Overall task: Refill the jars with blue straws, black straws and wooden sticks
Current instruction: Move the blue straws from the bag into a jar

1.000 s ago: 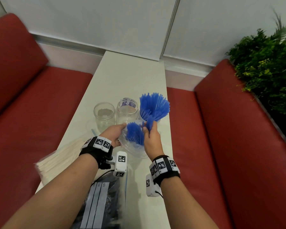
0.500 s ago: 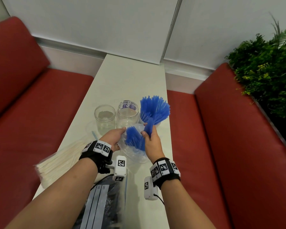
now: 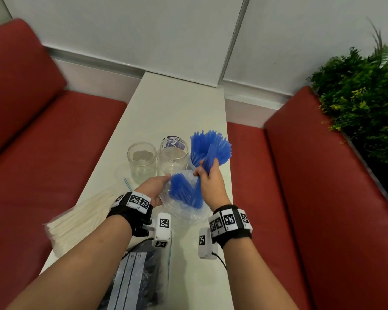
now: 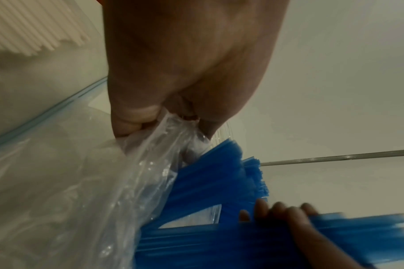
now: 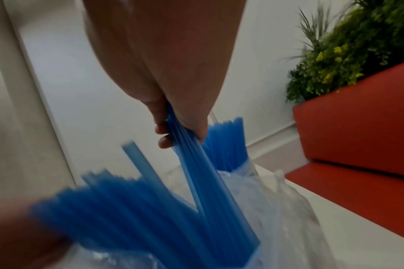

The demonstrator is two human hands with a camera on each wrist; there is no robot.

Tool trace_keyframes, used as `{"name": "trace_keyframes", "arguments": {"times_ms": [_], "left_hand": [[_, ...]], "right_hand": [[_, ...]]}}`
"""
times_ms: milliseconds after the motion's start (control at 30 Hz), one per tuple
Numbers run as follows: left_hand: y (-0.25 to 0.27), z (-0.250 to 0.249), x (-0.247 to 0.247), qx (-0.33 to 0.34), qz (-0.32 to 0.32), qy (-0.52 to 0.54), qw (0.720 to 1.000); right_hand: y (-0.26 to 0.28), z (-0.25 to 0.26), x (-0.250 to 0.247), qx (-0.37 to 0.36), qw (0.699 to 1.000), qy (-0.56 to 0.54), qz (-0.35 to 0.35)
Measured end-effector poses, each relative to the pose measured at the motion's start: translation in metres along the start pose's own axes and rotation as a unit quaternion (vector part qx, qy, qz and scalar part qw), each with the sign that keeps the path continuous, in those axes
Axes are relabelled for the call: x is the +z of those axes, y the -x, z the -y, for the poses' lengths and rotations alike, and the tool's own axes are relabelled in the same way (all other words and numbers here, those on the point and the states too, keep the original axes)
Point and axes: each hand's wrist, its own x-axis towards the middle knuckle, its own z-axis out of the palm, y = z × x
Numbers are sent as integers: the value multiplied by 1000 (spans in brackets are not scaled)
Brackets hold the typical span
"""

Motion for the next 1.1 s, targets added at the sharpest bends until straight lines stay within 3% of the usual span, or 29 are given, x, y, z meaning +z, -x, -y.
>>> {"name": "trace_keyframes", "arguments": {"times_ms": [67,133,233,300,400,667,800,933,1100], "left_hand": [[0,0,1,-5,5,1,1000],[-2,-3,0,-9,9,7,1000],[-2,-5,0,-11,5,6,1000],[0,-5,0,-10,4,0,1000],[0,-5,2,-8,-2,-15,1000],[-6,-7,3,-8,-10,-33,999],[-9,-7,2,-8,-15,-42,999],[-10,-10,1,-6,-15,-49,999],[-13,-12,0,-6,-22,-45,999]], "right_hand": [[4,7,-4,13,1000,-18,0],[-5,39,-19,-23,999,-36,-16],[-23,114,-53,-153,984,-76,-56],[-31,159,-73,-243,956,-141,-81],[-46,188,-85,-312,929,-161,-114],[-84,119,-51,-178,973,-50,-138],[-99,104,-38,-148,981,-23,-123],[-108,114,-42,-152,984,-3,-97],[-116,145,-53,-231,963,-64,-123]]}}
